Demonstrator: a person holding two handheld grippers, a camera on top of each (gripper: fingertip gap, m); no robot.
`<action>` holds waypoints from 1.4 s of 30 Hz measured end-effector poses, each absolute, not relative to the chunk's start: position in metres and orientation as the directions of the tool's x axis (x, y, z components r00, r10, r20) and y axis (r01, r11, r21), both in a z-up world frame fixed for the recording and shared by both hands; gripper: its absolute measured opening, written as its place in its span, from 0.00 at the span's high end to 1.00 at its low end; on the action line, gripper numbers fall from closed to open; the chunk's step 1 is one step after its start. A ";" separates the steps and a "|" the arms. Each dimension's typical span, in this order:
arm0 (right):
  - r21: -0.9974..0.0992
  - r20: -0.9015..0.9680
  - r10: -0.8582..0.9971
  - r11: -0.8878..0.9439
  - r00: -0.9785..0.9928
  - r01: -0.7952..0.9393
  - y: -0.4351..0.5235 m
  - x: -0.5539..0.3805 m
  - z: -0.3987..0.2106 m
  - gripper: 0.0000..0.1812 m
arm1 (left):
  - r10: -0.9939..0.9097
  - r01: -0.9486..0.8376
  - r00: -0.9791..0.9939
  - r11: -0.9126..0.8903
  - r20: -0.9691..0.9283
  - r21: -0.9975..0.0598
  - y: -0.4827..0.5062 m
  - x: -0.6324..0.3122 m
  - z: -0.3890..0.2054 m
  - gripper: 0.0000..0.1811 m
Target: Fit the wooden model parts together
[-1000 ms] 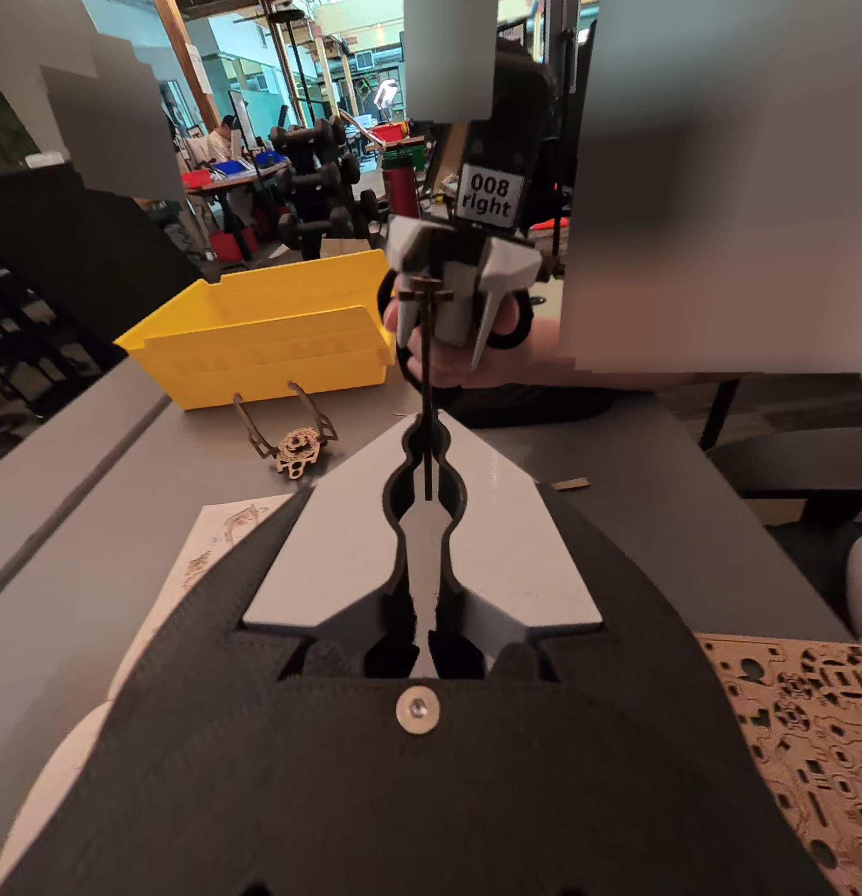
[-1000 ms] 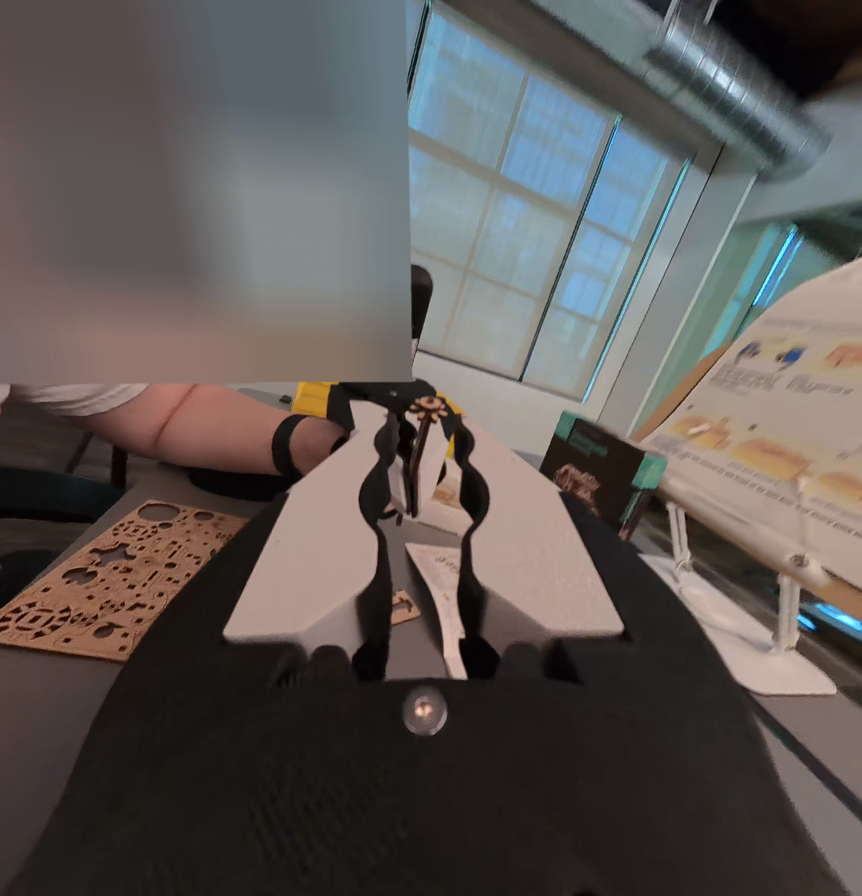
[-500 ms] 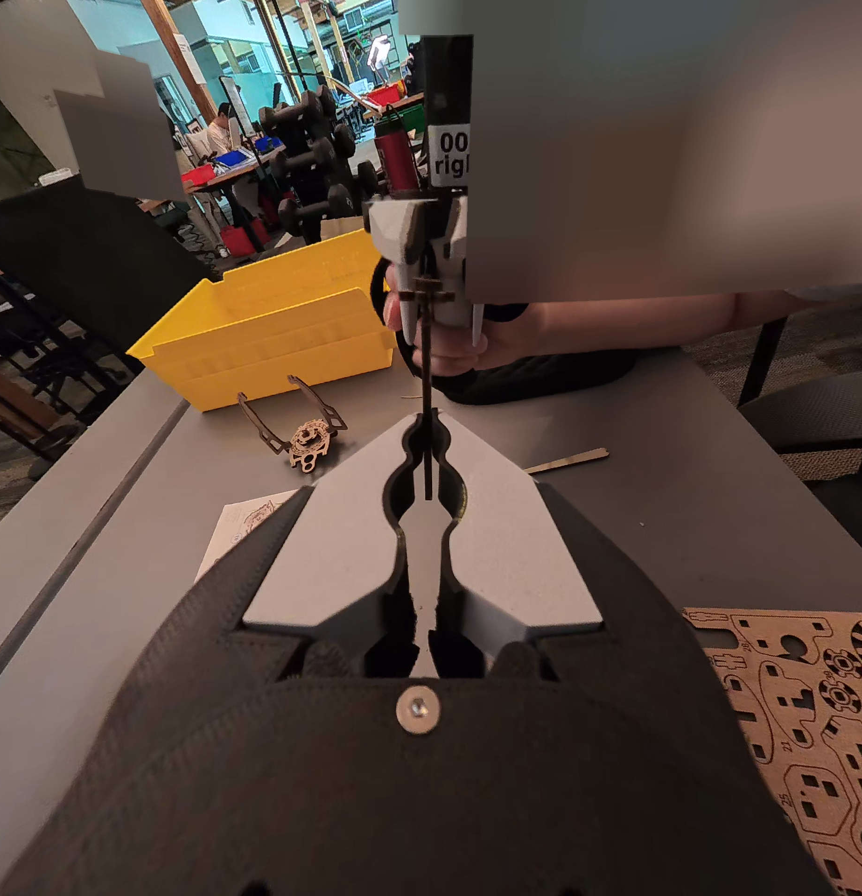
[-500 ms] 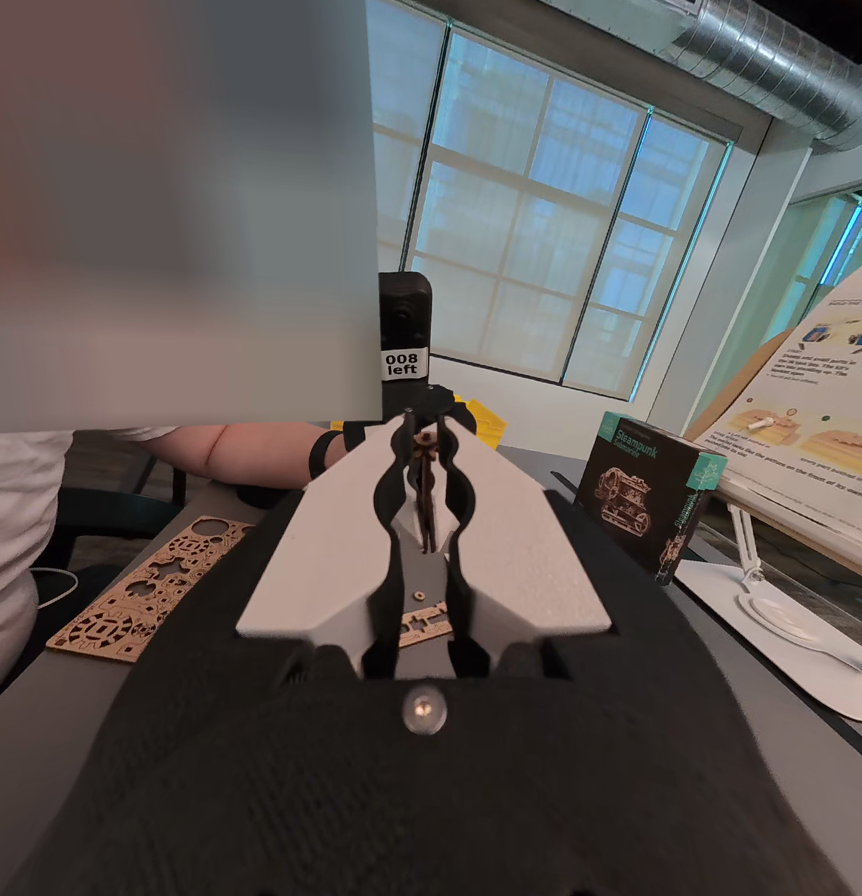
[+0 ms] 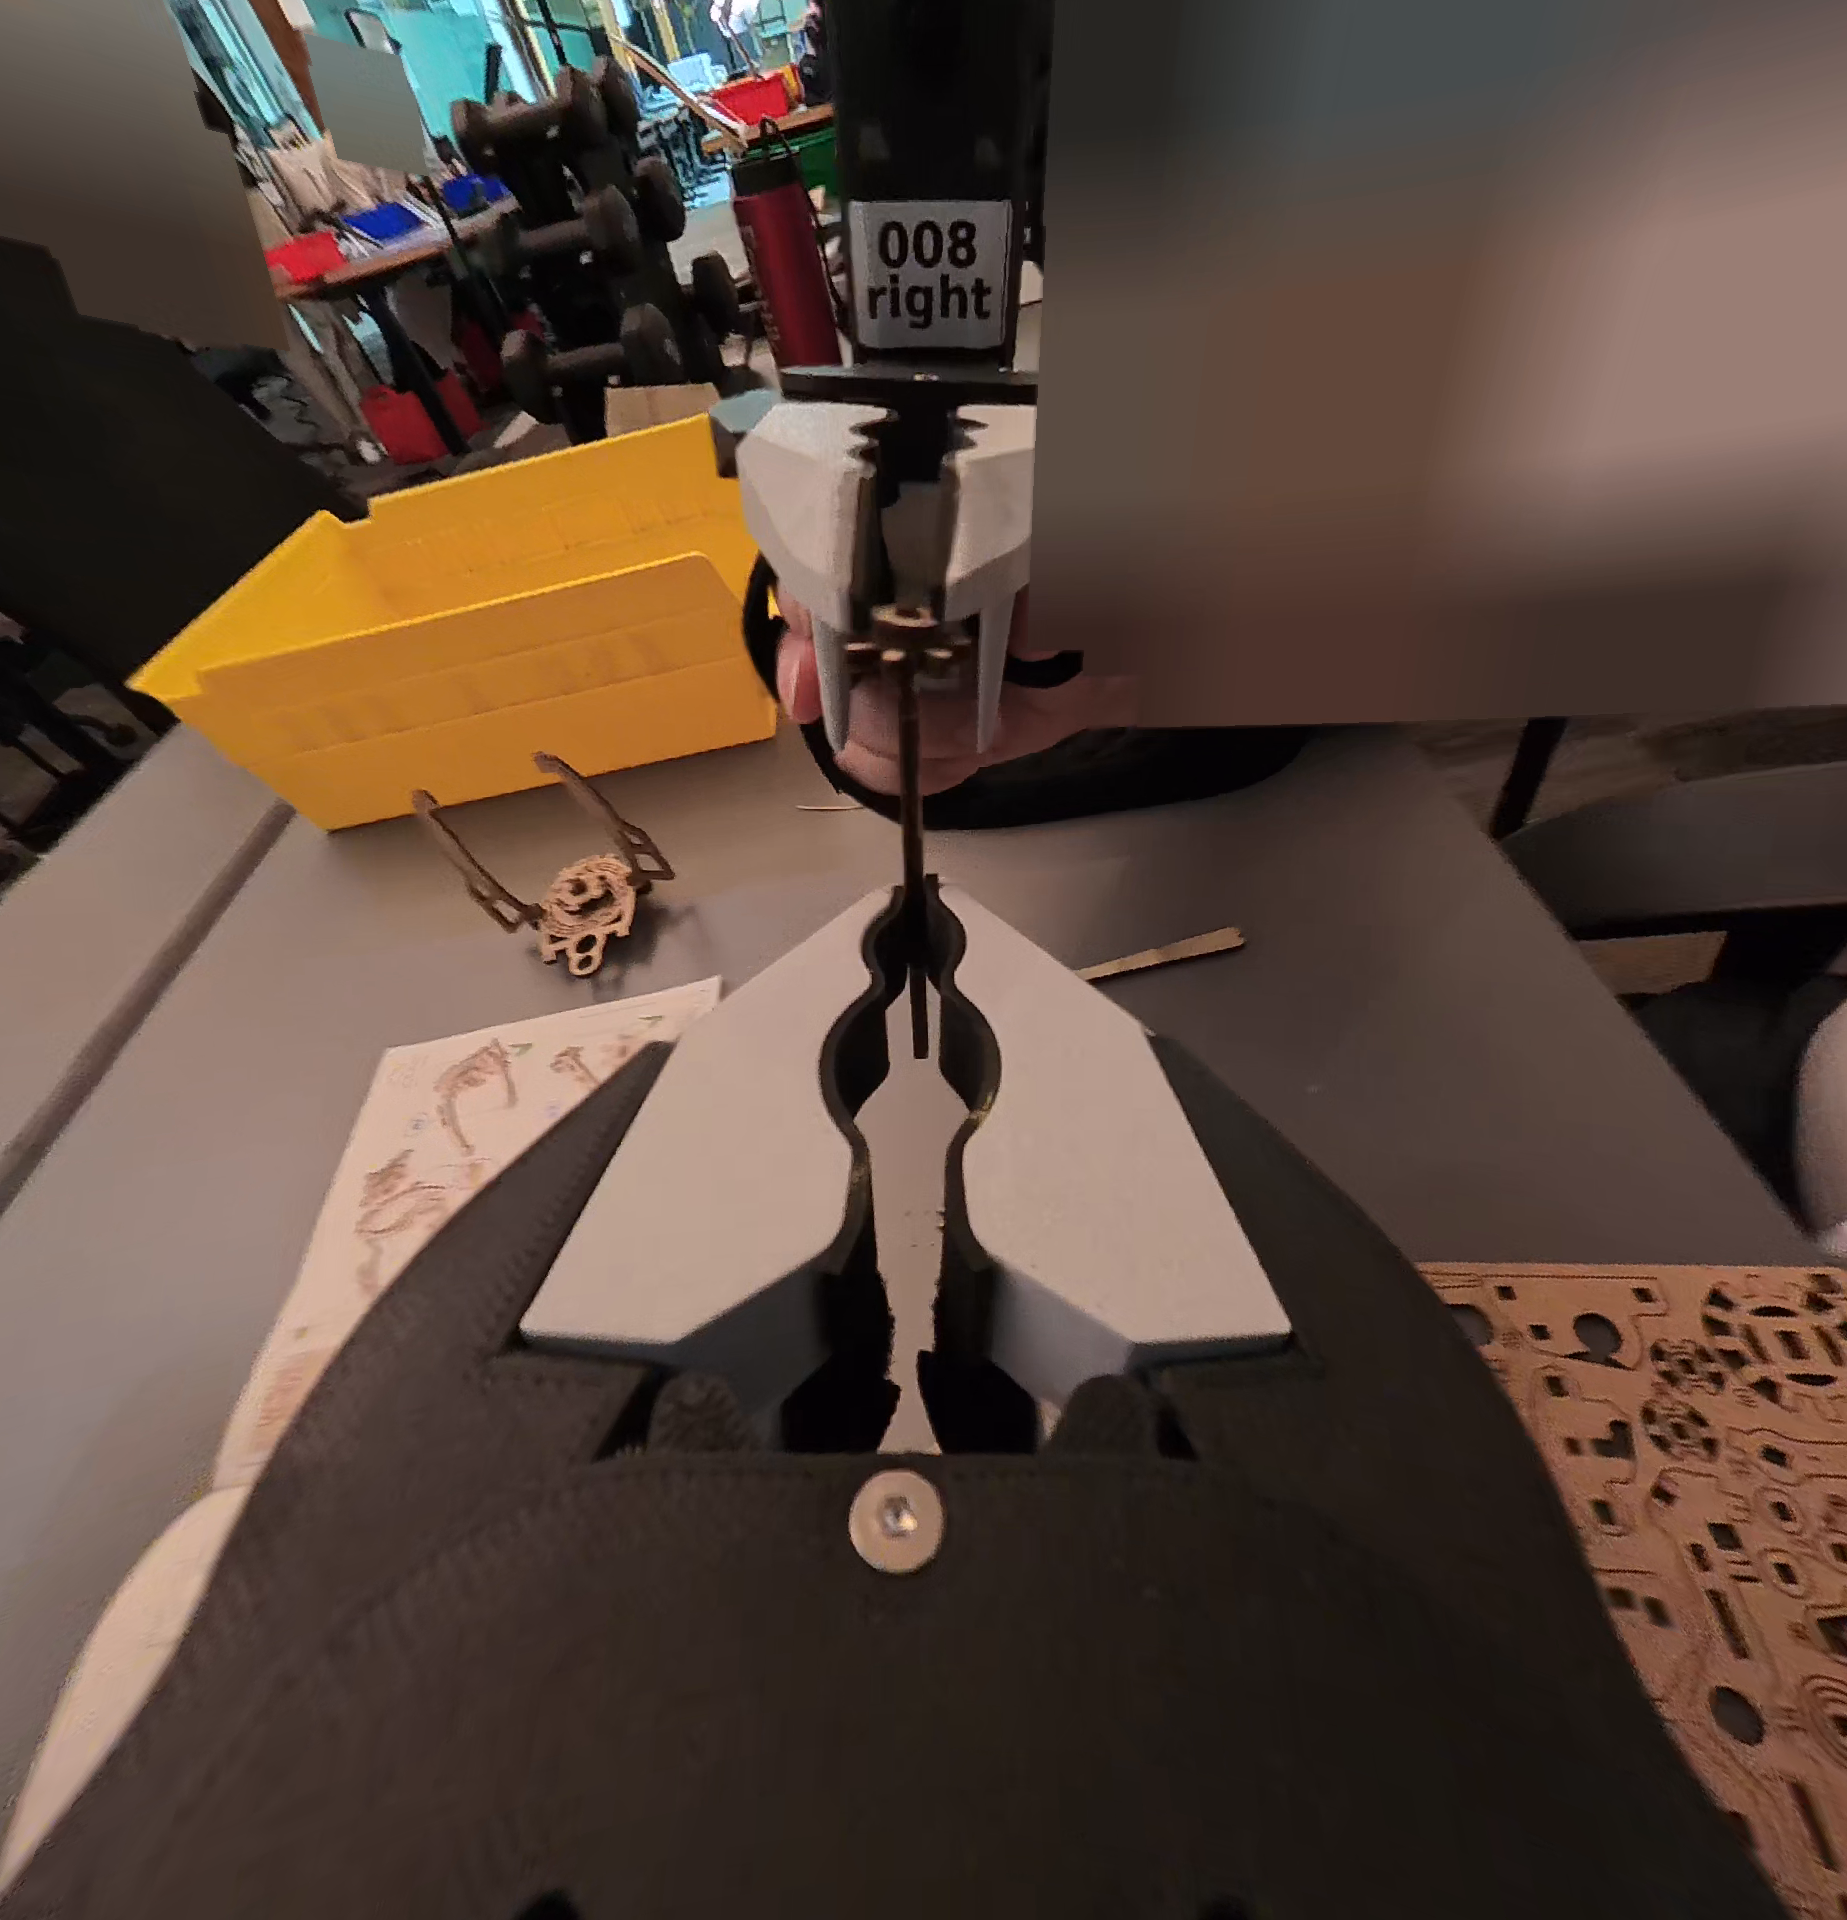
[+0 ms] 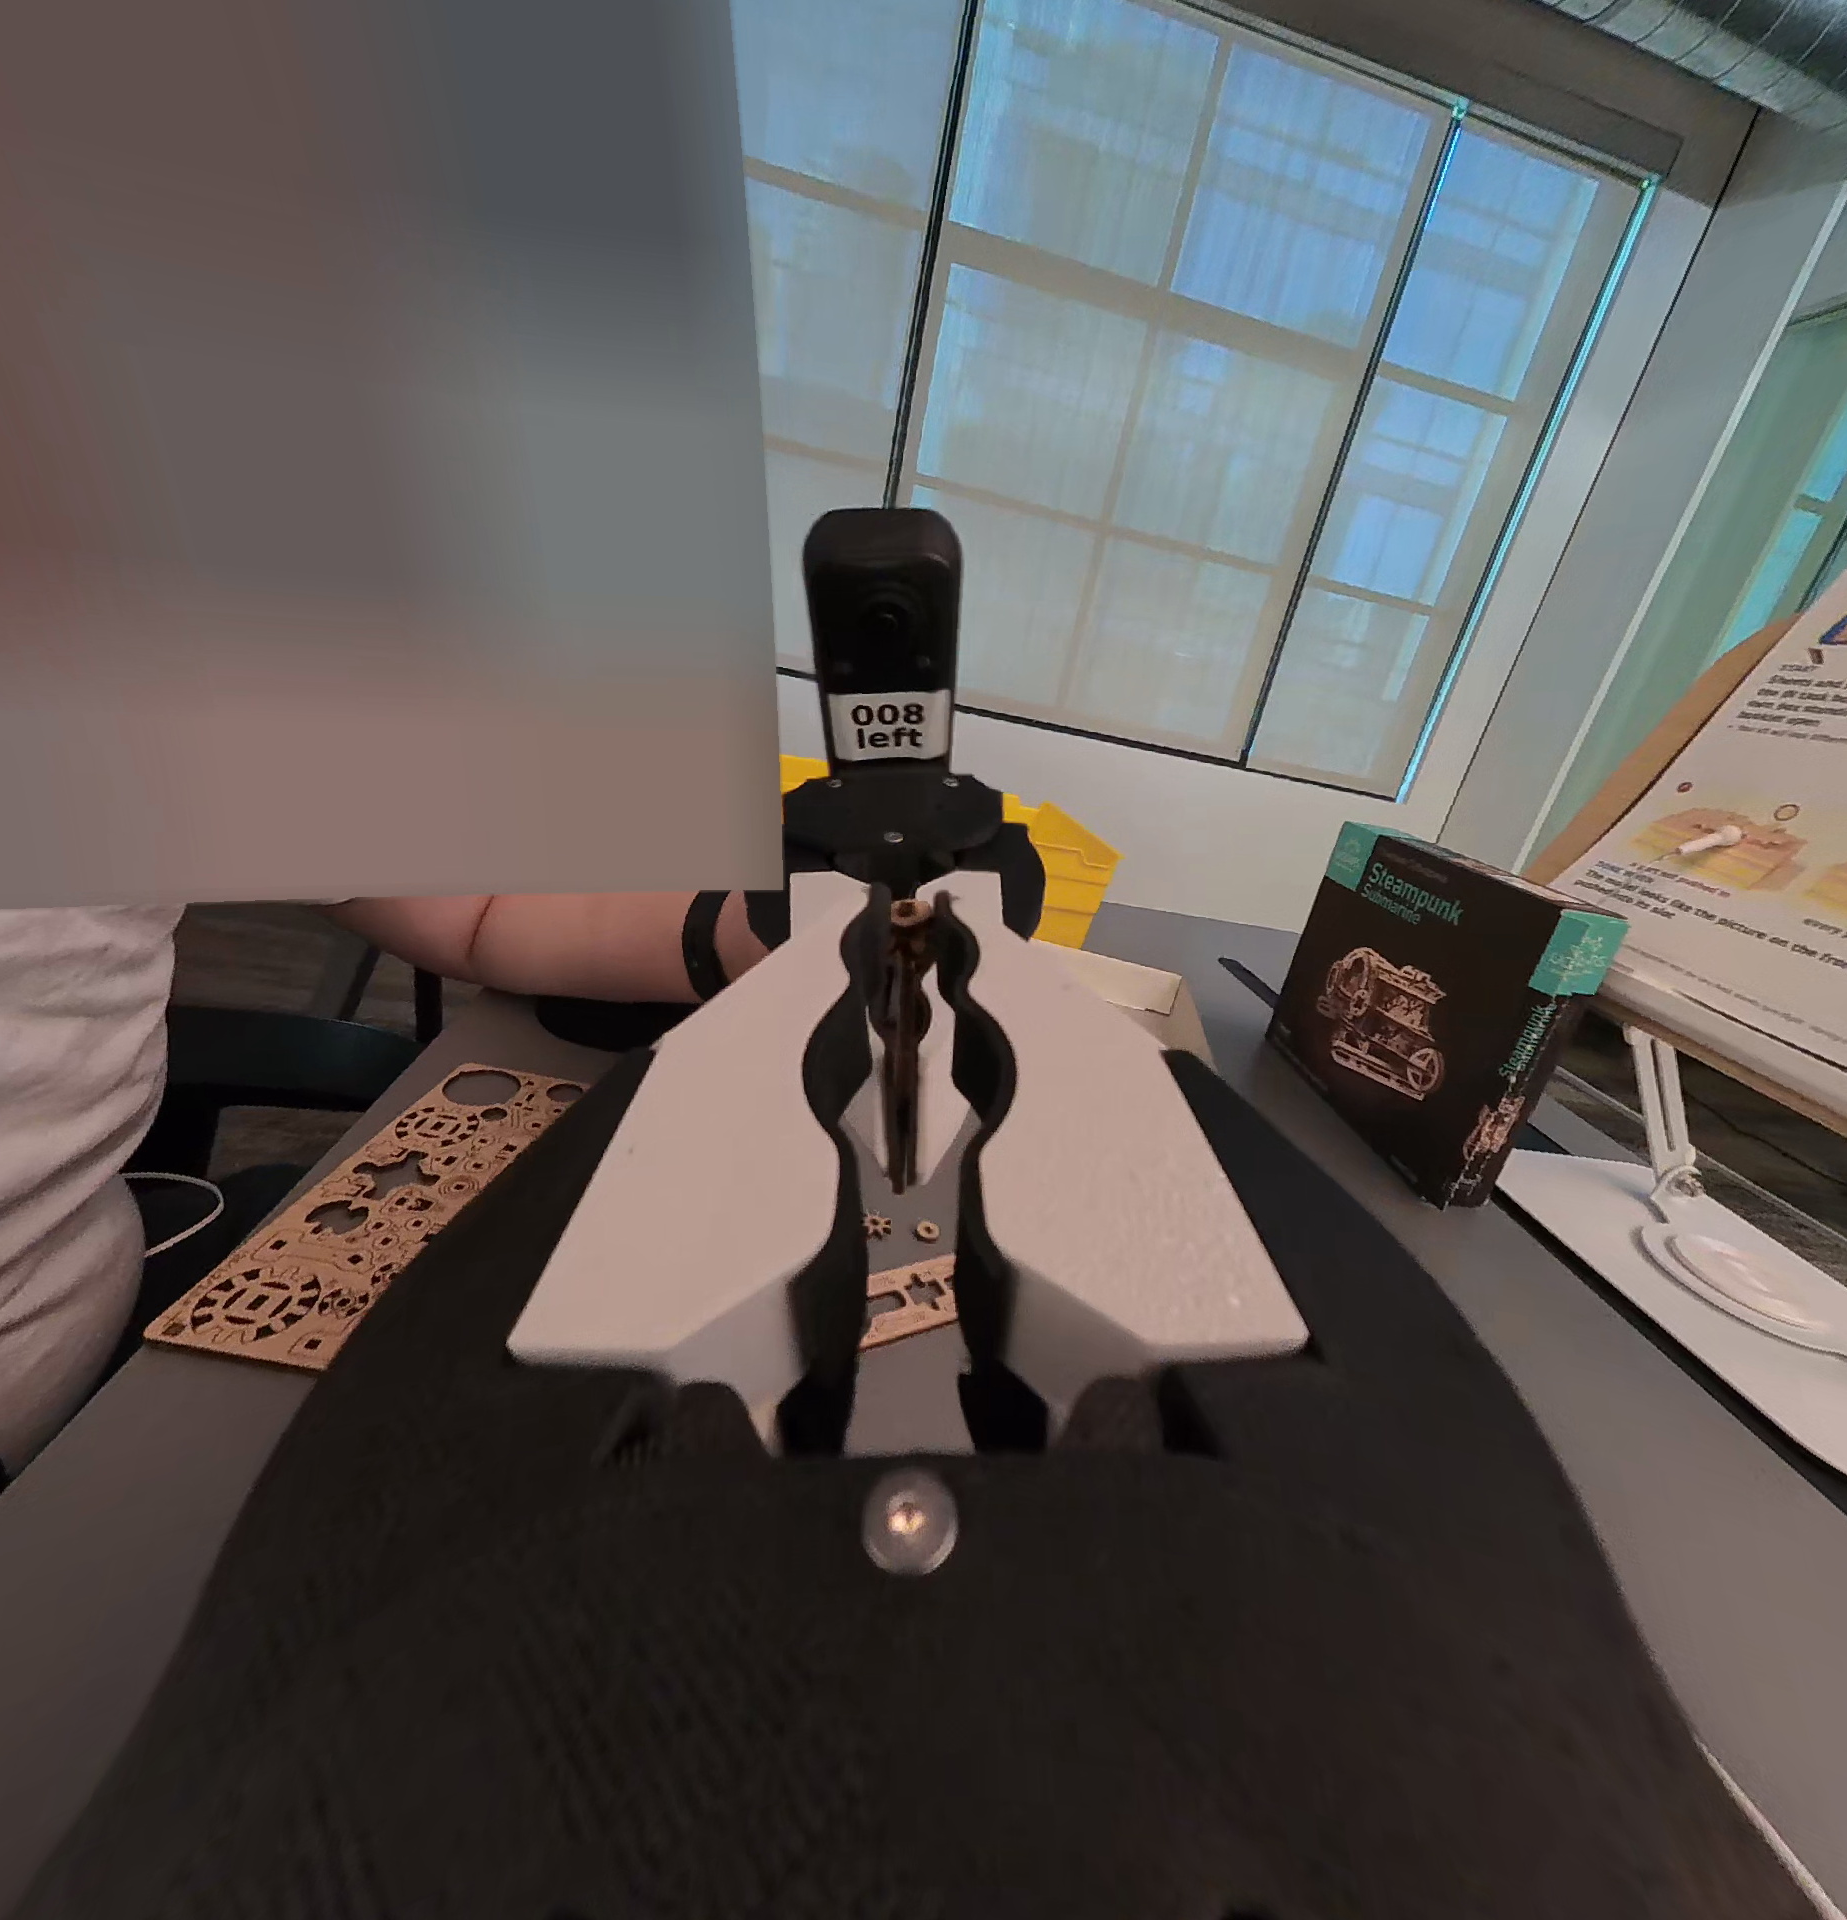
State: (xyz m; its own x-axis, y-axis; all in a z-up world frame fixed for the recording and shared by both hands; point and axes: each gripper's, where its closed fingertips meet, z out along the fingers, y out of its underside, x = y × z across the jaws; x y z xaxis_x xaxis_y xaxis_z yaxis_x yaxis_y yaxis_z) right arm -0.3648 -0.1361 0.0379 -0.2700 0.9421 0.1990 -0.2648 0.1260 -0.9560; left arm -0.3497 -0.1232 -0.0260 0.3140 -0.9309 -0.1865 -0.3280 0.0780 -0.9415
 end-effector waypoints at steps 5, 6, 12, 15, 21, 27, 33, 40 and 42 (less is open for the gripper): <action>-0.934 0.252 0.931 0.163 -0.264 -0.317 -0.140 -0.359 0.045 0.87 | -0.952 -0.296 0.298 -0.028 -0.064 -0.955 -0.127 -0.347 -0.027 1.00; -0.932 0.267 0.928 0.179 -0.260 -0.316 -0.140 -0.358 0.045 0.86 | -0.958 -0.283 0.285 -0.058 -0.026 -0.957 -0.129 -0.346 -0.027 1.00; -0.930 0.308 0.928 0.247 -0.211 -0.272 -0.133 -0.361 0.039 0.86 | -0.940 -0.165 0.175 -0.323 0.295 -0.932 -0.141 -0.340 -0.019 1.00; -0.923 0.345 0.918 0.295 -0.194 -0.247 -0.132 -0.363 0.035 0.86 | -0.908 -0.129 0.164 -0.406 0.385 -0.904 -0.139 -0.342 -0.019 1.00; -0.943 0.312 0.928 0.276 -0.202 -0.186 -0.128 -0.368 0.026 0.88 | -0.878 -0.172 0.165 -0.474 0.449 -0.864 -0.140 -0.343 -0.029 1.00; -0.960 0.254 0.951 0.226 -0.175 -0.165 -0.115 -0.370 0.023 0.88 | -0.838 -0.183 0.159 -0.544 0.521 -0.819 -0.141 -0.344 -0.033 1.00; -0.978 0.207 0.963 0.204 -0.172 -0.035 -0.108 -0.379 0.003 0.94 | -0.794 -0.169 0.135 -0.608 0.593 -0.776 -0.140 -0.346 -0.036 0.99; -0.999 -0.007 0.993 -0.012 -0.119 -0.046 -0.081 -0.374 0.008 0.94 | -0.750 -0.062 0.118 -0.660 0.651 -0.749 -0.127 -0.356 -0.025 0.95; -0.996 -0.053 0.994 -0.059 -0.096 -0.065 -0.073 -0.371 0.011 0.95 | -0.731 -0.040 0.099 -0.681 0.675 -0.732 -0.125 -0.358 -0.023 0.95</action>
State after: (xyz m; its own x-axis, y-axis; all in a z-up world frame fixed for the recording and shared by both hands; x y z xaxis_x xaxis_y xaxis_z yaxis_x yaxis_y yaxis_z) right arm -0.3706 -0.0726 0.0109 -0.0955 0.9940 -0.0530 -0.0649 -0.0593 -0.9961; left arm -0.3584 -0.1252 -0.0230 0.0990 -0.7312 0.6750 -0.0398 -0.6807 -0.7315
